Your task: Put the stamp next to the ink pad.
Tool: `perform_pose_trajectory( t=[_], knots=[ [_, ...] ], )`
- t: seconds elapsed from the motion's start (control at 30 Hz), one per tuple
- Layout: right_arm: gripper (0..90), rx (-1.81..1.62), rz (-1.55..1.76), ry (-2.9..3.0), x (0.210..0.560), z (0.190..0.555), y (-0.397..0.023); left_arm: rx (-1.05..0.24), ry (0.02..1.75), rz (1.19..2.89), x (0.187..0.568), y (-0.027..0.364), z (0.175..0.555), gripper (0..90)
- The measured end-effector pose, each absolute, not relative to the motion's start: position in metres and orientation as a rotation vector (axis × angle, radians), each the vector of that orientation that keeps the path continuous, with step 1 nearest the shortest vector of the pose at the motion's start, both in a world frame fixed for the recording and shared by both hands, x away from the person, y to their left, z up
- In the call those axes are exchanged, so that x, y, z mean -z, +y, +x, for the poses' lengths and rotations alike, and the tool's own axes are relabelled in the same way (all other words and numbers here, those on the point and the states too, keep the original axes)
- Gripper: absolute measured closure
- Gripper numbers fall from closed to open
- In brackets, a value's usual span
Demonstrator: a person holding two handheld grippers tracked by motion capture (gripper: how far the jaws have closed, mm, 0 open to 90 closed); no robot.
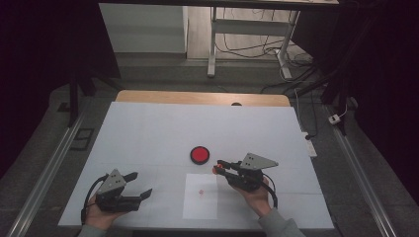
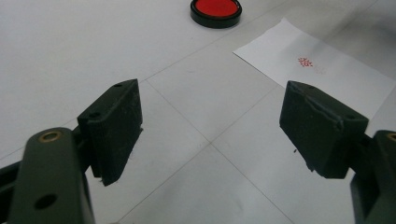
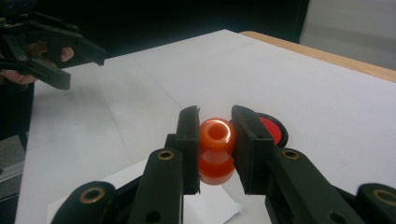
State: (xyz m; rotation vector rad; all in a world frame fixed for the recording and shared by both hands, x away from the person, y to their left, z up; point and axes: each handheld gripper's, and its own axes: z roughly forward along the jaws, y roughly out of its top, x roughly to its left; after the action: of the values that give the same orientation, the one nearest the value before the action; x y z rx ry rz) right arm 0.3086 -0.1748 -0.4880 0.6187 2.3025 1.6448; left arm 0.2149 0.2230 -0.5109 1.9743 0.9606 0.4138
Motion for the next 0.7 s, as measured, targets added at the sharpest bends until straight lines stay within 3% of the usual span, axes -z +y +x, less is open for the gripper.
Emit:
perform_pose_trajectory(
  t=[0.7],
  knots=[
    [72.2, -1.536, 0.691, 2.295, 0.498, 0.331, -0.17, -0.403, 0.958, 1.984, 0.512, 0.221, 0.216, 21.6]
  ],
)
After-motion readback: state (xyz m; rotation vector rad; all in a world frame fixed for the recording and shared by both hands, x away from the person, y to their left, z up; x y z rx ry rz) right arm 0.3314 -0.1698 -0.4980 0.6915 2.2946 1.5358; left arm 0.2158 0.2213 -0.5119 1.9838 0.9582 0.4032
